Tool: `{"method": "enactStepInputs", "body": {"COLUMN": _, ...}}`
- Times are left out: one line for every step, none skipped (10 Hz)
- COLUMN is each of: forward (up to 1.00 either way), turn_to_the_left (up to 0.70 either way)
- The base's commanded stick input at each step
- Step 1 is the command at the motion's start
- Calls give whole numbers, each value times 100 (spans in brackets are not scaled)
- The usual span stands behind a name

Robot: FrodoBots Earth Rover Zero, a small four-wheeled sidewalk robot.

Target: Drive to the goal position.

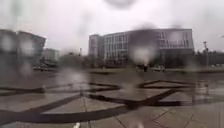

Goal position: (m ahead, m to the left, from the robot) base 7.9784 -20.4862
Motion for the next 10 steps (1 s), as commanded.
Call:
{"method": "enactStepInputs", "body": {"forward": 0, "turn_to_the_left": -70}}
{"method": "enactStepInputs", "body": {"forward": 0, "turn_to_the_left": -70}}
{"method": "enactStepInputs", "body": {"forward": 0, "turn_to_the_left": -70}}
{"method": "enactStepInputs", "body": {"forward": 0, "turn_to_the_left": -70}}
{"method": "enactStepInputs", "body": {"forward": 0, "turn_to_the_left": -70}}
{"method": "enactStepInputs", "body": {"forward": 0, "turn_to_the_left": -70}}
{"method": "enactStepInputs", "body": {"forward": 0, "turn_to_the_left": -70}}
{"method": "enactStepInputs", "body": {"forward": 0, "turn_to_the_left": -70}}
{"method": "enactStepInputs", "body": {"forward": 0, "turn_to_the_left": -70}}
{"method": "enactStepInputs", "body": {"forward": 0, "turn_to_the_left": -70}}
